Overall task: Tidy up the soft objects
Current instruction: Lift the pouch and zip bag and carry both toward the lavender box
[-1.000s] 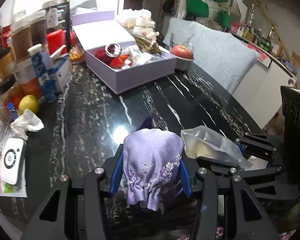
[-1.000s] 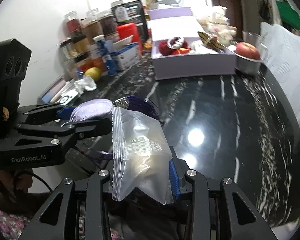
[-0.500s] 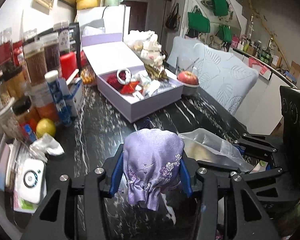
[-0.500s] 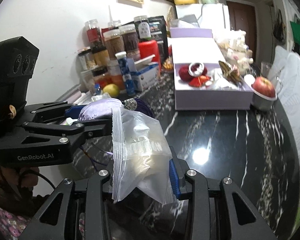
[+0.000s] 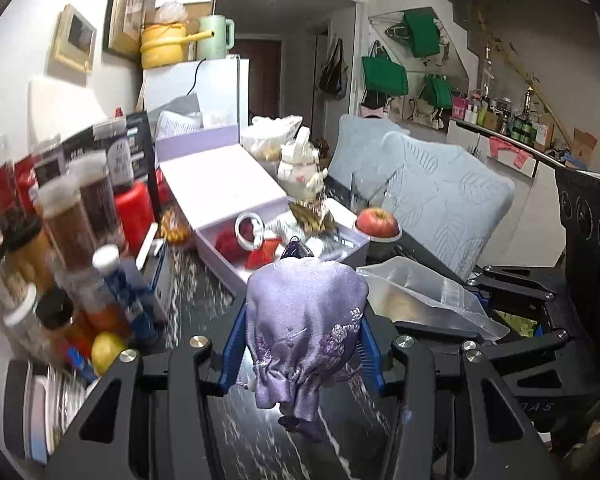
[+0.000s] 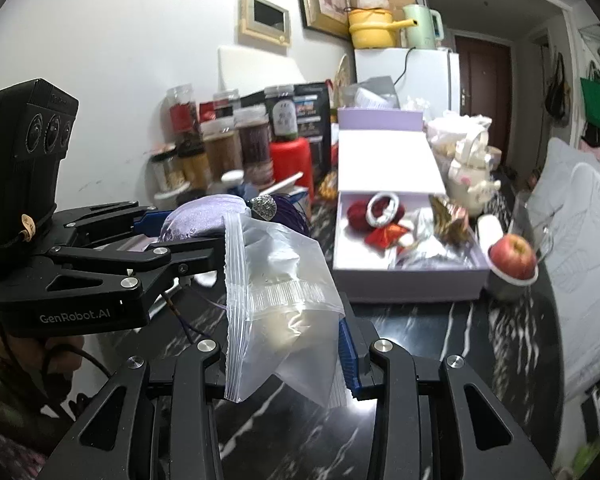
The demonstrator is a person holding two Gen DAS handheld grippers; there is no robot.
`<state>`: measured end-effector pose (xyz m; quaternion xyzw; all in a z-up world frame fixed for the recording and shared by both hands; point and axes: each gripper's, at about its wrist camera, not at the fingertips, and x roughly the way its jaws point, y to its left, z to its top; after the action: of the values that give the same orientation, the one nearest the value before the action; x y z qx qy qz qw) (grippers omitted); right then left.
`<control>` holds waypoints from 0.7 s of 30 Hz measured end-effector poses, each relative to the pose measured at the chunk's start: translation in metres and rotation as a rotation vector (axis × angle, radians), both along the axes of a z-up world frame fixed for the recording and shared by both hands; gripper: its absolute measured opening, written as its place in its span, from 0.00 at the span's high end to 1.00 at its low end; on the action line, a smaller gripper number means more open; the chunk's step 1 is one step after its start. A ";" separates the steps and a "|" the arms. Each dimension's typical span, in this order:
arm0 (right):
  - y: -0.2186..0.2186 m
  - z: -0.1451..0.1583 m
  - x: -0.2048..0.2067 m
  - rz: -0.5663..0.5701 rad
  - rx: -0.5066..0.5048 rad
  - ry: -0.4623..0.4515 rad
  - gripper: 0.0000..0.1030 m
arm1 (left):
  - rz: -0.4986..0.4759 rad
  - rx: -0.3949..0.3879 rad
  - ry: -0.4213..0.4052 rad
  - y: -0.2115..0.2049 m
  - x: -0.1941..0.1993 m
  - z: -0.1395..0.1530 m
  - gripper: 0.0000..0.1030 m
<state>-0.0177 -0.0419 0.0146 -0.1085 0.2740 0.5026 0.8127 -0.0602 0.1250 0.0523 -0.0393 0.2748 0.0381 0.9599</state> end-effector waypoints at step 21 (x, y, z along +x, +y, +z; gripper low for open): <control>0.040 0.065 0.103 -0.042 0.058 -0.120 0.64 | -0.047 0.088 -0.086 0.040 0.116 0.048 0.53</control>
<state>0.0849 -0.0017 0.0793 -0.1091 0.2127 0.4858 0.8408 0.0563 0.1652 0.1008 0.0076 0.2321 0.0261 0.9723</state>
